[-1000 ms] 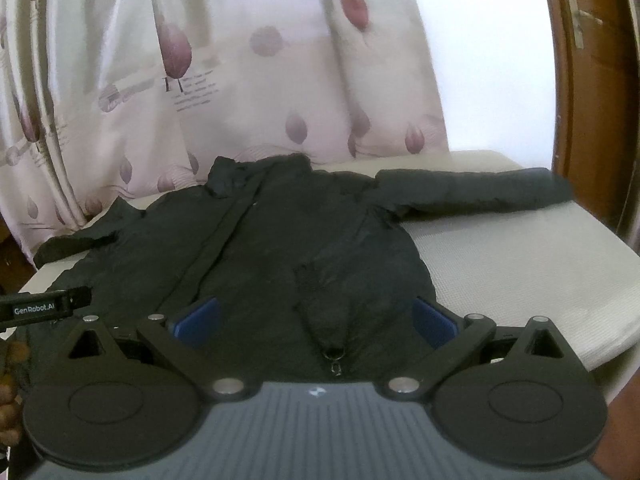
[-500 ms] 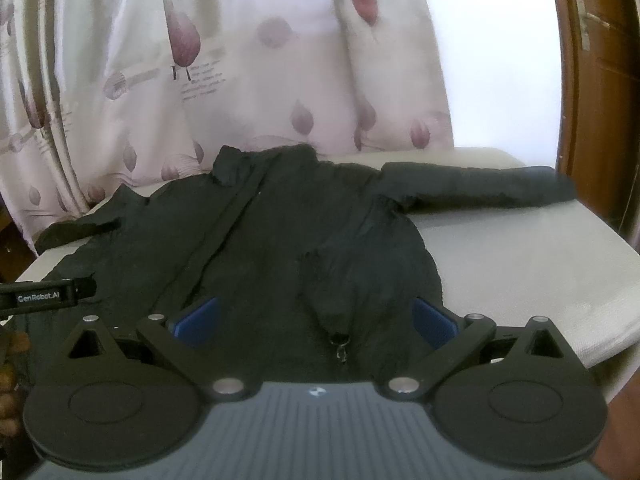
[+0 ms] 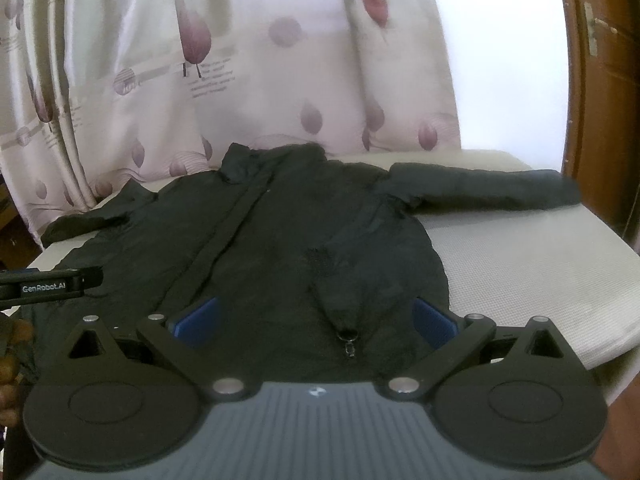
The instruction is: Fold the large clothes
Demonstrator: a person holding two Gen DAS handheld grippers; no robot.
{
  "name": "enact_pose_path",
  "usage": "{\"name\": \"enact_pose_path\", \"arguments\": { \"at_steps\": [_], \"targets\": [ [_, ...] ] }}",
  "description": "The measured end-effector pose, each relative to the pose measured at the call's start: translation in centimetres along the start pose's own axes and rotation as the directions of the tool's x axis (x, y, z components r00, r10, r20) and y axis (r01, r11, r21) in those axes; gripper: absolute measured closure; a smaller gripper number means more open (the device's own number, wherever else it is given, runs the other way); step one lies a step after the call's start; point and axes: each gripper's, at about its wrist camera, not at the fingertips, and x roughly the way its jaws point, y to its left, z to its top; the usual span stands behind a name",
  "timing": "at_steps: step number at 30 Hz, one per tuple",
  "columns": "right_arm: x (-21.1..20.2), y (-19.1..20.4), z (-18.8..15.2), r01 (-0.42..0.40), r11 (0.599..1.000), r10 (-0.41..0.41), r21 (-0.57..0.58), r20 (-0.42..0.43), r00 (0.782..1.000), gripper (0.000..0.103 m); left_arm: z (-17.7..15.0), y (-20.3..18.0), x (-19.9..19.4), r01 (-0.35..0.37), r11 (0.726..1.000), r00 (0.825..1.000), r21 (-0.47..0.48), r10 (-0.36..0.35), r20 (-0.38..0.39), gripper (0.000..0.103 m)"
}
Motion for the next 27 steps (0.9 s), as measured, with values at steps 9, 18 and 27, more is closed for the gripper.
{"name": "enact_pose_path", "arguments": {
  "at_steps": [9, 18, 27],
  "targets": [
    [0.7, -0.1, 0.2, -0.009, 1.000, 0.009, 0.001, -0.005, 1.000, 0.000, 0.5, -0.4, 1.4, 0.006, 1.000, 1.000, 0.016, -0.006, 0.005, 0.000],
    [4.5, -5.7, 2.9, -0.056, 0.985, 0.055, 0.165, 0.014, 0.998, 0.000, 1.0, 0.1, 2.7, 0.019, 1.000, 1.000, -0.003, -0.019, -0.018, 0.000],
    [11.6, -25.6, 6.8, -0.065, 0.806, 0.025, 0.588, 0.076, 0.997, 0.008, 1.7, 0.0, 2.8, 0.023, 1.000, 0.999, -0.011, -0.023, -0.024, 0.000]
  ]
}}
